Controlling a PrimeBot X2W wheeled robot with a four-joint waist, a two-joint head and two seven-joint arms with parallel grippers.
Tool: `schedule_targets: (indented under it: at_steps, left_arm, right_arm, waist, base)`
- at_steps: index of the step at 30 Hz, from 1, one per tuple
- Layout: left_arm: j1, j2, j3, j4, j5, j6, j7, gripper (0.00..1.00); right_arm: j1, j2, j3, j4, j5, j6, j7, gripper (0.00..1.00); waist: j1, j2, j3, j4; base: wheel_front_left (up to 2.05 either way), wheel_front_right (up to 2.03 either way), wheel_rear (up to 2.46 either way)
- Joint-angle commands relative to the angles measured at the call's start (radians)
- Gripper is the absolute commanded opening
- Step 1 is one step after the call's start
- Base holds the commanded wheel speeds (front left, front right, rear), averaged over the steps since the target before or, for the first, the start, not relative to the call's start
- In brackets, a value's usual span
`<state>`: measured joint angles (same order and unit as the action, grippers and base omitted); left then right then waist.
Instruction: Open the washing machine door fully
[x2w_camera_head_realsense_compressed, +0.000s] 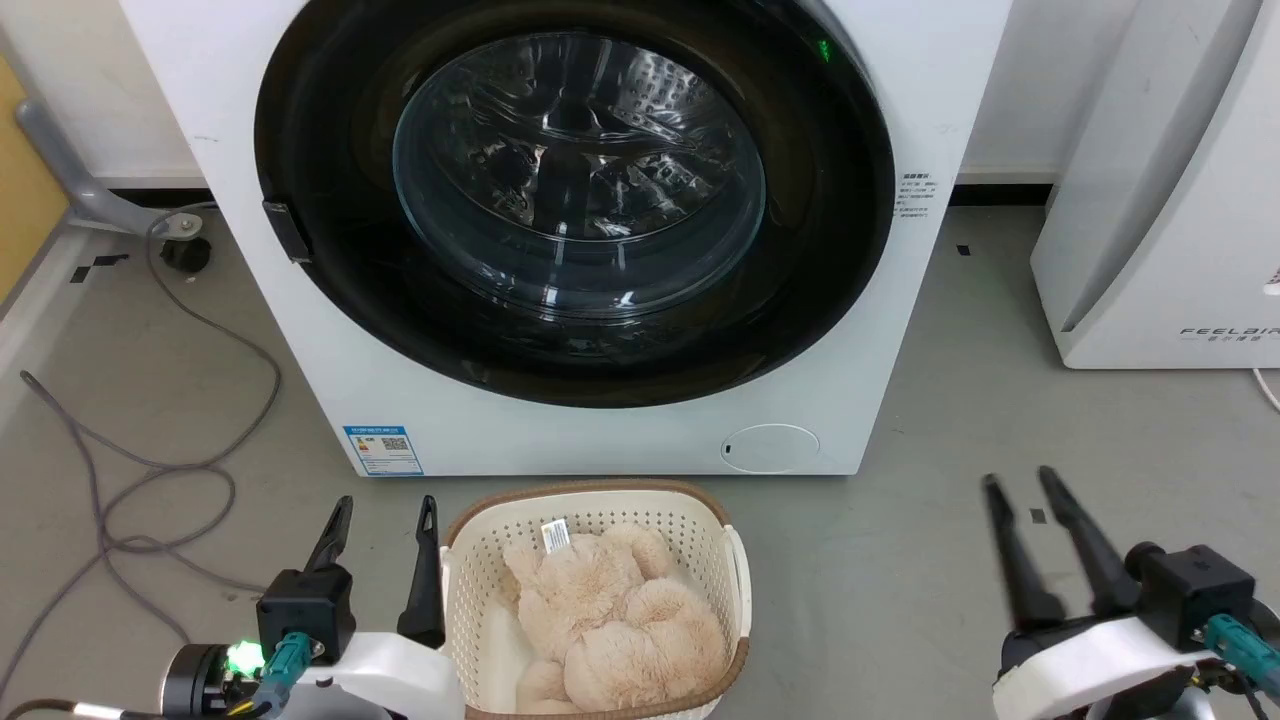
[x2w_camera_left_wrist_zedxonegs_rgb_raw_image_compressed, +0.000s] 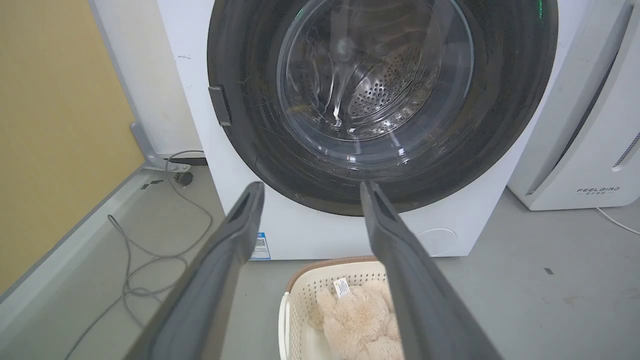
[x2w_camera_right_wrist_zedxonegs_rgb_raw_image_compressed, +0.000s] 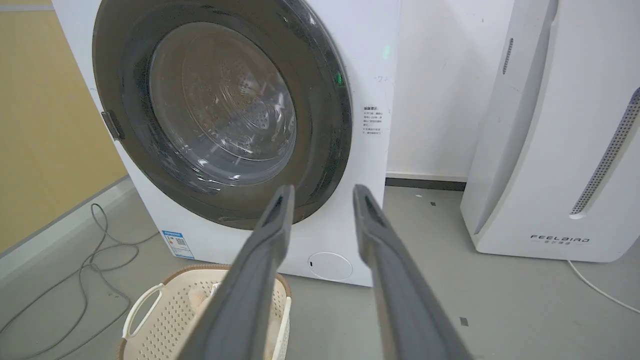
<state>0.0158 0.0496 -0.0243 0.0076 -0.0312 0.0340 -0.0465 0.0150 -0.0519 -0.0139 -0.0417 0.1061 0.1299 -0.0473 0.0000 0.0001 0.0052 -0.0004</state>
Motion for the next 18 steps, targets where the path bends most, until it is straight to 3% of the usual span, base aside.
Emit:
schedule_targets:
  at_steps: [1, 7, 18]
  left_arm:
    - [-0.013, 0.000, -0.005, 0.003, -0.006, 0.008, -0.010, 1.00]
    - [-0.016, 0.000, -0.011, 0.005, -0.014, 0.018, -0.023, 1.00]
    - [-0.022, 0.000, -0.021, 0.006, -0.024, 0.034, -0.046, 1.00]
  right_arm:
    - [0.008, 0.000, -0.004, -0.010, 0.022, 0.000, -0.010, 0.00]
    - [0.008, 0.000, -0.008, -0.007, 0.134, 0.000, -0.022, 0.00]
    - [-0.013, 0.001, -0.010, 0.023, 0.485, 0.000, -0.045, 0.00]
  waist:
    - [0.0000, -0.0001, 0.000, 0.000]
    - [0.0000, -0.0001, 0.001, 0.000]
    - [0.0000, -0.0001, 0.008, 0.001]
  base:
    - [0.00, 0.00, 0.00]
    - [0.00, 0.00, 0.00]
    - [0.00, 0.00, 0.00]
